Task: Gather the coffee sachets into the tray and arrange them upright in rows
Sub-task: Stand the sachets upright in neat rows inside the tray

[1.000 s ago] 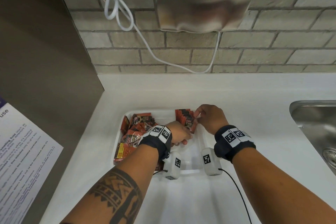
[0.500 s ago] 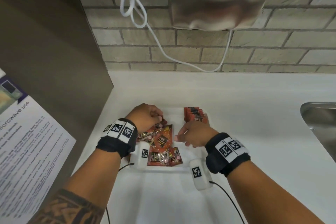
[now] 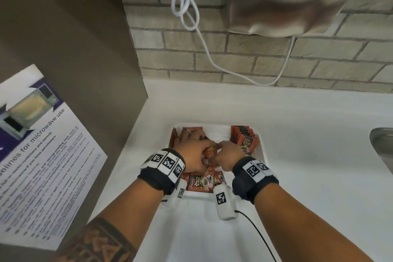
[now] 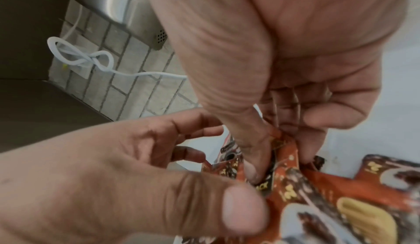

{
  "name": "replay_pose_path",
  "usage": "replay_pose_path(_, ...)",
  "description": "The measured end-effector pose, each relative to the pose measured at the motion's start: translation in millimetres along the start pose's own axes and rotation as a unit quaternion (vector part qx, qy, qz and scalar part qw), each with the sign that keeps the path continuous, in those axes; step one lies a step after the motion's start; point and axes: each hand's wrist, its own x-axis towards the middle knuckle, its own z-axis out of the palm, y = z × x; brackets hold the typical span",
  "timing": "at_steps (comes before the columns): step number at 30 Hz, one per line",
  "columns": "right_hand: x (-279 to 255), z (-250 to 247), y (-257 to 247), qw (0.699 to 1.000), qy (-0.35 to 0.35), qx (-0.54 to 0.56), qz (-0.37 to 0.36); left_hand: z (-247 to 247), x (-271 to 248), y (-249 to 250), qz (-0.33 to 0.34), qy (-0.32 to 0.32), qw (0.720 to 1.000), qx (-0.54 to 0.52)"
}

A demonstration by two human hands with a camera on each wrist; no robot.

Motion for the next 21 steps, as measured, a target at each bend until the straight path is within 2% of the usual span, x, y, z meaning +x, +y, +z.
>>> replay_pose_path(6, -2.4, -3.9, 5.0, 1.0, 0.002, 0.012, -0.006, 5.5, 6.9, 1.5, -0.009, -0.026, 0.999, 0.037)
replay_pose_path(11, -1.3, -6.5, 13.1, 0.998, -0.029, 0.053, 0.008, 3.9, 7.0, -2.7, -0.015, -0.021, 0.999, 0.035)
replay_pose_path(17, -1.0, -9.3, 23.5, 0.985, -0.045, 0.155, 0.065, 3.9, 4.0, -8.0, -0.021, -0.019, 0.999, 0.029)
replay_pose_path(21, -3.4, -6.1, 22.9, 0.987, -0.042, 0.144, 0.055, 4.8, 3.8, -8.5, -0.027, -0.025, 0.999, 0.03)
